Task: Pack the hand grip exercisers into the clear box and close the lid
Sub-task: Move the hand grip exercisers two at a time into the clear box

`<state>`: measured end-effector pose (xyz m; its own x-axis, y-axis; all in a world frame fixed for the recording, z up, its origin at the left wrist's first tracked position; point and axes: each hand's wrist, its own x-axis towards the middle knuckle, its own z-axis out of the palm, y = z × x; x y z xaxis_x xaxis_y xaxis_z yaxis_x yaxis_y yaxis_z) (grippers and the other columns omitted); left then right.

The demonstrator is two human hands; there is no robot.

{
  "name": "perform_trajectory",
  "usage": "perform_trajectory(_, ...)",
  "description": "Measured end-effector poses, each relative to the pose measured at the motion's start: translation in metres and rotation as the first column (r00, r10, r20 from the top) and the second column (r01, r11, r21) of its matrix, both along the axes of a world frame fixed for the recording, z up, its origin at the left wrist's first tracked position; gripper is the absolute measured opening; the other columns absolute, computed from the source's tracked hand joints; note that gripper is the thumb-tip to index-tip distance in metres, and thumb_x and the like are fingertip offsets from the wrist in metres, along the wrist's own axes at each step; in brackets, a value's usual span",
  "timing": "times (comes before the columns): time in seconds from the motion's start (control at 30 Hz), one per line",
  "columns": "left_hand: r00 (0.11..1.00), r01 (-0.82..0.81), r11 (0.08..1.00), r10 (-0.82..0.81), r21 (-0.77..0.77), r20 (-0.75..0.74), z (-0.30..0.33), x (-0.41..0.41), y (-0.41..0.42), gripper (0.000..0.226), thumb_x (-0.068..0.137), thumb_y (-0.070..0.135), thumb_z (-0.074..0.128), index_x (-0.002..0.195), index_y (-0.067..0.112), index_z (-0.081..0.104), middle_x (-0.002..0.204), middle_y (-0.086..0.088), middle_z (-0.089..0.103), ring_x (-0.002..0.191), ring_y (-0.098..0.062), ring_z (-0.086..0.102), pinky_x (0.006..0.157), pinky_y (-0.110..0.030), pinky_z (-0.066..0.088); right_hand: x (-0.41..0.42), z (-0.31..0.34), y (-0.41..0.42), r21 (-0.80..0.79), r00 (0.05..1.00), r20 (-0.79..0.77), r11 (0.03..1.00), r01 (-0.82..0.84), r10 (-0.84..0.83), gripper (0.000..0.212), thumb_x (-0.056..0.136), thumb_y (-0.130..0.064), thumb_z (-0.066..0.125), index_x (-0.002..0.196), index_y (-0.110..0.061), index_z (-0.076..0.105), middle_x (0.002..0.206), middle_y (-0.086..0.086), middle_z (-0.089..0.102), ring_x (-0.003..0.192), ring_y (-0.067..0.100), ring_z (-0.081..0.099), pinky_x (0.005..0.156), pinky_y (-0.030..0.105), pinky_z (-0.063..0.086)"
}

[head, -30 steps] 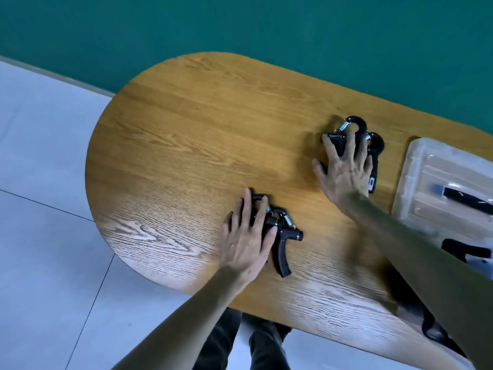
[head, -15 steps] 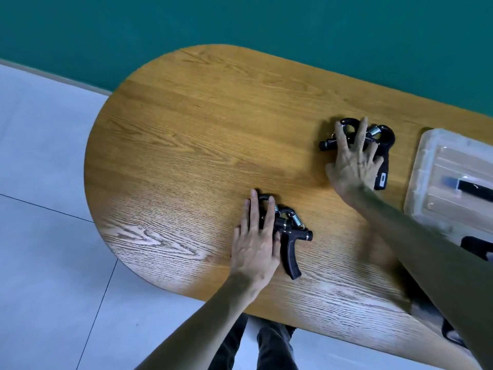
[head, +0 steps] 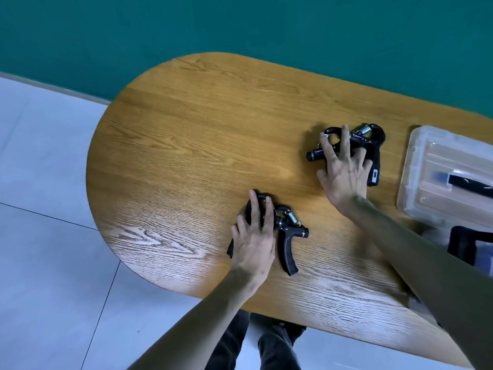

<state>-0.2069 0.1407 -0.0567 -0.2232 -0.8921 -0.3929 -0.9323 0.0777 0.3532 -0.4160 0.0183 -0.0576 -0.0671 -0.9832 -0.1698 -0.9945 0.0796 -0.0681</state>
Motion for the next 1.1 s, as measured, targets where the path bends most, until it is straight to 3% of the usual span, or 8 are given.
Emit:
perform_trajectory(0.1,1.0,0.006,1.0,-0.006,0.016,0.02,-0.001,-0.001,0.002,0.09,0.098,0.015,0.06,0.16,0.011,-0.005,0.164,-0.022,-0.02,0.134,-0.044,0.035,0.111,-0.055,0.038,0.002,0.01,0.01,-0.012,0.997,-0.076,1.0,0.004,-0.005,0.083,0.09,-0.022,0.058,0.158,-0.032,0.014,0.168,0.012,-0.007,0.11,0.039,0.041,0.084,0.048,0.039)
perform_trajectory(0.3,0.998,-0.054,0.998,0.052,0.033,0.047,0.014,-0.002,0.005,0.087,0.104,0.014,0.049,0.157,0.017,-0.019,0.161,-0.013,-0.035,0.137,-0.043,0.026,0.115,-0.054,0.032,-0.006,0.039,0.035,-0.038,0.999,-0.046,0.999,0.018,-0.02,0.083,0.088,-0.024,0.064,0.157,-0.031,0.019,0.168,0.011,-0.005,0.112,0.04,0.042,0.086,0.051,0.043)
perform_trajectory(0.43,0.991,-0.109,0.994,0.108,0.001,0.074,0.046,-0.015,-0.003,0.084,0.103,0.013,0.044,0.156,0.018,-0.021,0.16,-0.011,-0.036,0.126,-0.037,0.033,0.105,-0.046,0.033,-0.012,0.078,0.058,-0.043,0.999,-0.031,0.999,0.021,-0.022,0.081,0.09,-0.03,0.063,0.158,-0.029,0.019,0.168,0.01,-0.004,0.111,0.039,0.043,0.085,0.05,0.046)
perform_trajectory(0.53,0.988,-0.122,0.989,0.129,-0.081,0.087,0.081,-0.034,-0.018,0.078,0.106,0.021,0.041,0.158,0.016,-0.017,0.163,-0.011,-0.031,0.129,-0.037,0.038,0.103,-0.045,0.034,-0.027,0.112,0.069,-0.053,1.0,-0.008,0.998,0.022,-0.022,0.079,0.09,-0.029,0.06,0.158,-0.028,0.019,0.168,0.011,-0.004,0.111,0.039,0.043,0.086,0.051,0.047)
perform_trajectory(0.73,0.991,-0.132,0.958,0.126,-0.256,-0.039,0.151,-0.09,-0.039,0.074,0.103,0.018,0.043,0.161,0.016,-0.005,0.167,-0.009,-0.018,0.125,-0.037,0.043,0.101,-0.045,0.036,-0.076,0.178,0.082,-0.138,0.997,0.042,0.988,0.075,-0.07,0.075,0.093,-0.029,0.057,0.157,-0.029,0.019,0.168,0.009,-0.005,0.124,0.045,0.038,0.091,0.053,0.05)
perform_trajectory(0.83,0.992,-0.115,0.947,0.095,-0.3,-0.082,0.176,-0.128,-0.035,0.076,0.103,0.017,0.043,0.161,0.016,-0.006,0.167,-0.007,-0.02,0.119,-0.035,0.043,0.1,-0.046,0.036,-0.106,0.203,0.094,-0.207,0.994,0.057,0.973,0.105,-0.095,0.076,0.088,-0.024,0.06,0.155,-0.027,0.024,0.168,0.011,0.002,0.112,0.039,0.041,0.08,0.05,0.054)
perform_trajectory(0.97,0.993,-0.072,0.942,0.039,-0.328,-0.107,0.197,-0.189,-0.023,0.074,0.105,0.02,0.043,0.161,0.019,-0.006,0.167,-0.004,-0.021,0.128,-0.034,0.04,0.102,-0.045,0.034,-0.149,0.227,0.116,-0.285,0.985,0.048,0.943,0.171,-0.164,0.078,0.084,-0.02,0.062,0.154,-0.025,0.029,0.165,0.011,0.017,0.099,0.037,0.044,0.066,0.044,0.054)
perform_trajectory(1.1,0.986,-0.052,0.946,-0.001,-0.319,-0.164,0.209,-0.247,-0.004,0.077,0.104,0.019,0.045,0.161,0.02,-0.007,0.167,-0.002,-0.023,0.136,-0.037,0.035,0.11,-0.051,0.029,-0.186,0.236,0.135,-0.288,0.971,0.046,0.927,0.24,-0.237,0.085,0.082,-0.019,0.065,0.157,-0.024,0.024,0.166,0.01,0.015,0.1,0.037,0.044,0.066,0.044,0.054)
